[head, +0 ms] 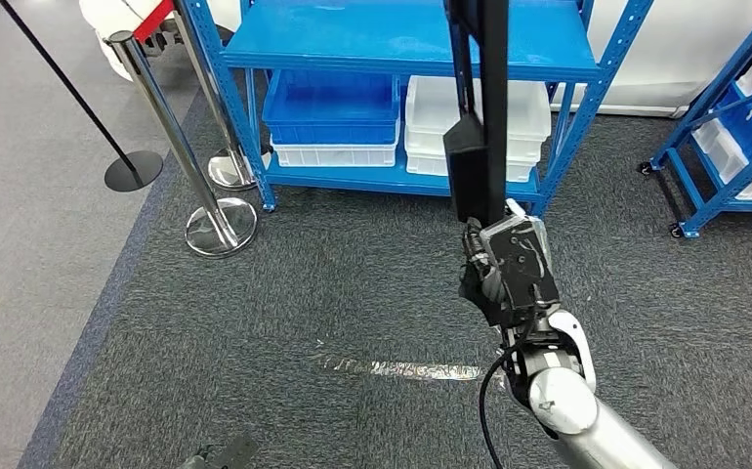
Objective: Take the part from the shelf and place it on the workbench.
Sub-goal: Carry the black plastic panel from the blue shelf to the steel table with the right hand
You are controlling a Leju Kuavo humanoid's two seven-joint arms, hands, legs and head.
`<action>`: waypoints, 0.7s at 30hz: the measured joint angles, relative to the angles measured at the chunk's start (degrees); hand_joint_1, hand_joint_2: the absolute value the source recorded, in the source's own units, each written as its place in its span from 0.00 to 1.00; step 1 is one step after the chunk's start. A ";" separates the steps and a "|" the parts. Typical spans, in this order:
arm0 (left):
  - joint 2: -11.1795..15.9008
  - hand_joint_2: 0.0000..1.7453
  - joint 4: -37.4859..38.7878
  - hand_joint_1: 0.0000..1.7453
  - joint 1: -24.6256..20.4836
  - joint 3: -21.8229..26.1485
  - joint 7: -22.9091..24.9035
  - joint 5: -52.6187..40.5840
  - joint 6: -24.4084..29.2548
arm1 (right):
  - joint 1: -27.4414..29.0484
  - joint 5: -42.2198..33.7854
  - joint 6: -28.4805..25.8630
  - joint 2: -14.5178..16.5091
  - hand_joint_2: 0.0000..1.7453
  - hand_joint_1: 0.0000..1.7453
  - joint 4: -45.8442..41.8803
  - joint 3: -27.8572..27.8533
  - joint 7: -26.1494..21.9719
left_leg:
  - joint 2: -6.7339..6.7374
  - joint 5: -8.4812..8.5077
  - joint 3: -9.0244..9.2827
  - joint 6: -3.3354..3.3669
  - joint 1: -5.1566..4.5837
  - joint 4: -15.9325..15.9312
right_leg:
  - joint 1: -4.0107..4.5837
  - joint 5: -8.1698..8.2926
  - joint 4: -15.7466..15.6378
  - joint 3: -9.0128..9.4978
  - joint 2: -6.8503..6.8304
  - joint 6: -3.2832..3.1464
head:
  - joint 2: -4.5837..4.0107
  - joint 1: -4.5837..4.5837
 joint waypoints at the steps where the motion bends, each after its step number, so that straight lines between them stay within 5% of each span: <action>1: 0.01 1.00 0.00 0.00 -0.22 -0.13 0.00 -0.10 0.09 | 0.62 0.14 0.00 -0.36 1.00 1.00 -1.12 -0.70 0.01 | 1.21 1.22 2.23 0.25 -0.26 -4.06 | 0.11 -0.04 0.05 0.03 -0.36 0.21 | 0.00 -0.03; 3: -0.02 1.00 0.00 0.00 -0.73 -0.42 -0.03 -0.27 0.23 | 1.41 0.47 0.01 -0.86 1.00 1.00 -2.98 -2.00 0.02 | 2.81 2.21 4.63 1.11 -0.79 -8.85 | 0.39 -0.04 0.04 0.07 -1.15 0.85 | 0.00 -0.04; 6: -0.13 1.00 0.00 0.00 -0.92 -0.93 -0.08 -0.45 0.21 | 2.07 1.40 0.02 -1.26 1.00 1.00 -4.63 -3.47 0.22 | 1.42 2.58 4.57 2.37 -0.90 -9.73 | 0.45 -0.07 -0.14 0.22 -2.08 1.96 | 0.00 0.00; 8: -0.26 1.00 0.00 0.00 -0.98 -1.03 -0.09 -0.71 0.02 | 2.57 2.19 0.02 -1.48 1.00 1.00 -5.73 -4.25 0.60 | 0.22 3.22 4.65 3.26 -0.61 -10.34 | 0.25 -1.99 2.23 -0.74 0.14 2.42 | 0.00 0.04; 11: -0.38 1.00 0.00 0.00 -1.21 -1.21 -0.05 -0.97 -0.31 | 3.76 3.30 0.01 -2.28 1.00 1.00 -7.23 -5.58 1.70 | -1.85 3.65 4.33 3.95 -0.55 -10.42 | 0.15 -7.18 12.57 -5.34 3.53 2.50 | 0.00 0.26; 13: -0.49 1.00 0.00 0.00 -1.17 -1.31 -0.04 -1.17 -0.39 | 4.58 3.76 0.01 -2.77 1.00 1.00 -8.10 -6.21 2.49 | -3.51 3.70 4.10 3.98 -0.59 -10.14 | 0.10 -7.18 15.26 -6.60 3.89 2.56 | 0.00 0.30; 16: -0.81 1.00 0.00 0.00 -1.16 -1.34 -0.23 -1.44 -0.38 | 5.02 4.19 0.02 -3.40 1.00 1.00 -9.55 -6.87 3.03 | -5.99 3.45 3.60 3.52 -0.46 -9.08 | -0.39 -2.29 6.23 -2.25 5.89 2.68 | 0.00 0.31; 18: -0.91 1.00 0.00 0.00 -1.39 -1.34 -0.44 -1.48 -0.36 | 5.14 4.58 0.02 -3.74 1.00 1.00 -10.41 -7.06 3.10 | -7.38 3.33 2.80 2.82 -0.46 -8.20 | -0.62 -1.17 1.95 -0.25 7.87 2.65 | 0.00 0.26; 21: -0.82 1.00 0.00 0.00 -1.51 -1.34 -0.32 -1.47 -0.77 | 5.32 5.38 0.02 -4.04 1.00 1.00 -11.20 -7.06 3.19 | -8.66 3.77 1.84 1.75 -0.28 -8.11 | -0.43 -1.01 1.56 -0.21 6.72 1.84 | 0.00 0.26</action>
